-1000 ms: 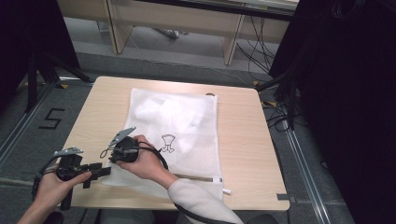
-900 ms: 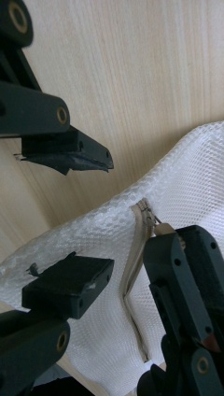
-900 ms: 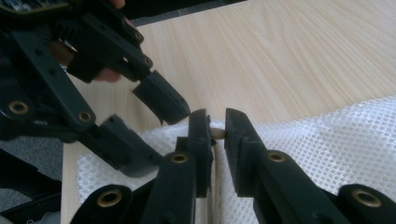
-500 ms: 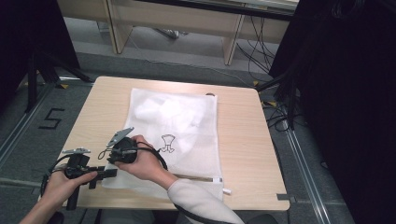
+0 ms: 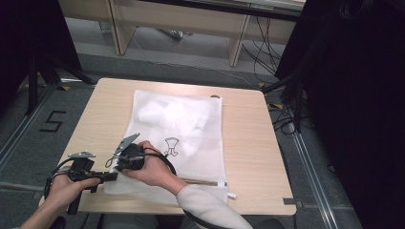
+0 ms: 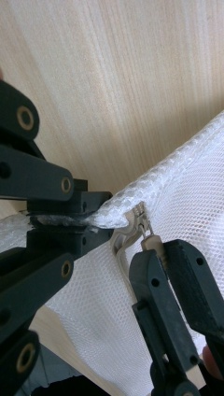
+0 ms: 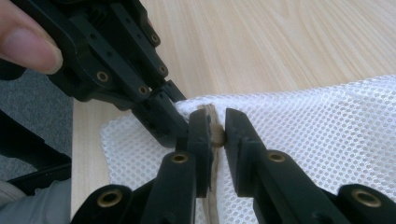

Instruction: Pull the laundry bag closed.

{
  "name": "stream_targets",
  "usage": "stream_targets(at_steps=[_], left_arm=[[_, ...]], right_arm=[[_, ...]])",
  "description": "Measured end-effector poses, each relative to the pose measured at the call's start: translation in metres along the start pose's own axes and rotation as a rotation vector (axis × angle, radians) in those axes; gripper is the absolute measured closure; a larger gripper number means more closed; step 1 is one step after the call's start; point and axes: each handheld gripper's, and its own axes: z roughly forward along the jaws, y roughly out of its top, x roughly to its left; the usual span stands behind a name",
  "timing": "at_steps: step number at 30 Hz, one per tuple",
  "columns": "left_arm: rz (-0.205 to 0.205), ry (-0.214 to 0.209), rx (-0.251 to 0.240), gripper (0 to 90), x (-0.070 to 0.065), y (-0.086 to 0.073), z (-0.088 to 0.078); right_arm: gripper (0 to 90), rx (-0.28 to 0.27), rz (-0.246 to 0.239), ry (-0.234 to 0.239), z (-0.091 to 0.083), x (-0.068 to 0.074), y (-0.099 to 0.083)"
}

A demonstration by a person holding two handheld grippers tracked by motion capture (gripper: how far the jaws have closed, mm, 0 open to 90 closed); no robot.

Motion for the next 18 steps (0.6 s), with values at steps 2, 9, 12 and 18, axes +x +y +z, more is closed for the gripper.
stream_targets(at_steps=[2,9,12,18], left_arm=[[0.004,0.011,-0.003,84.7,-0.0008,-0.0002,-0.0001],[-0.003,0.008,0.005,85.2,-0.0008,0.0008,-0.0020],[0.000,0.008,0.009,85.4,-0.0009,0.0008,-0.0024],[-0.014,0.007,0.006,85.7,-0.0014,0.0009,-0.0036]], right_arm=[[81.7,0.000,-0.003,0.002,0.0002,0.0002,-0.0001],[81.8,0.002,-0.010,0.002,0.0023,0.0014,-0.0010],[81.8,0.005,-0.004,0.004,0.0027,0.0016,-0.0022],[81.9,0.022,0.004,0.010,0.0035,0.0012,-0.0043]])
